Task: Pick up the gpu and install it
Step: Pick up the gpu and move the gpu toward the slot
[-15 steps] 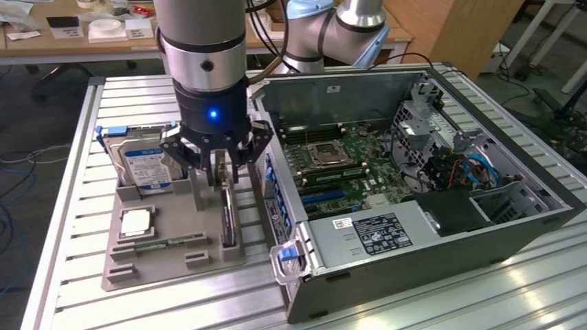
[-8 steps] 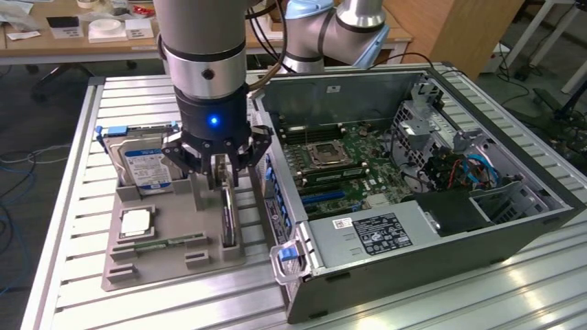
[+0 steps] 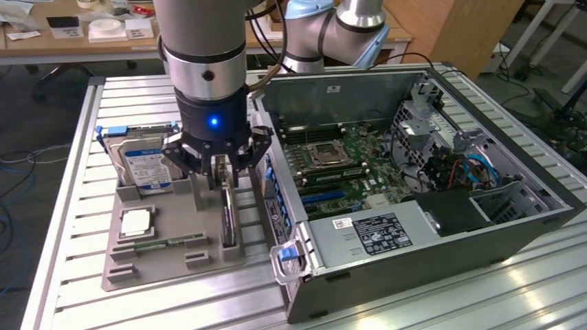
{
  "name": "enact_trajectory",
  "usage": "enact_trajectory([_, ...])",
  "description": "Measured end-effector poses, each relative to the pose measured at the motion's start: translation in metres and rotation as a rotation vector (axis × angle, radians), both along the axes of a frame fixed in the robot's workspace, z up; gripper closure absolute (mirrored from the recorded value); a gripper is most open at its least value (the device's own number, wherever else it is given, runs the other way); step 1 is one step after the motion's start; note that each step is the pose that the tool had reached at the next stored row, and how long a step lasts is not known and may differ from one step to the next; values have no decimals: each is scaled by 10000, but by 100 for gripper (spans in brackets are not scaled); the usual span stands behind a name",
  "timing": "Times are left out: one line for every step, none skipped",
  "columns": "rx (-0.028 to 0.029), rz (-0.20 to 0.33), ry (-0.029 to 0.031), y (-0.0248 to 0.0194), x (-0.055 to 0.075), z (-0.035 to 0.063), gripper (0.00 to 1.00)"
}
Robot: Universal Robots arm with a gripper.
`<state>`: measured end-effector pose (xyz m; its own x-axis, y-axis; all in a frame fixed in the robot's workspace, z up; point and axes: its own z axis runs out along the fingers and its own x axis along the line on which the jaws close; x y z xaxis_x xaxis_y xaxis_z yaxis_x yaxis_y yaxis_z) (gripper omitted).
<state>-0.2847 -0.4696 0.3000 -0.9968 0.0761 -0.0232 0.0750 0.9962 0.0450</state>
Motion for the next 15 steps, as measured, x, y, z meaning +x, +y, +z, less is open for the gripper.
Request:
enact_trajectory([-2, 0, 2, 0, 0, 0, 58])
enact_trajectory([-2, 0, 2, 0, 0, 0, 58])
enact_trajectory([-3, 0, 3, 0, 0, 1, 58])
enact_trajectory([-2, 0, 2, 0, 0, 0, 58])
enact_trajectory([-2, 0, 2, 0, 0, 0, 58])
enact_trajectory([-2, 0, 2, 0, 0, 0, 58])
enact_trajectory([-2, 0, 2, 0, 0, -1, 58])
enact_trajectory([-1, 0, 1, 0, 0, -3, 58])
enact_trajectory([0, 0, 0, 0, 0, -6, 58])
enact_trajectory([-1, 0, 1, 0, 0, -8, 58])
enact_trajectory([-2, 0, 2, 0, 0, -9, 58])
enact_trajectory([-2, 0, 2, 0, 0, -11, 58])
enact_trajectory([-2, 0, 2, 0, 0, -14, 58])
enact_trajectory([-1, 0, 1, 0, 0, -17, 58])
enact_trajectory([-2, 0, 2, 0, 0, -19, 58])
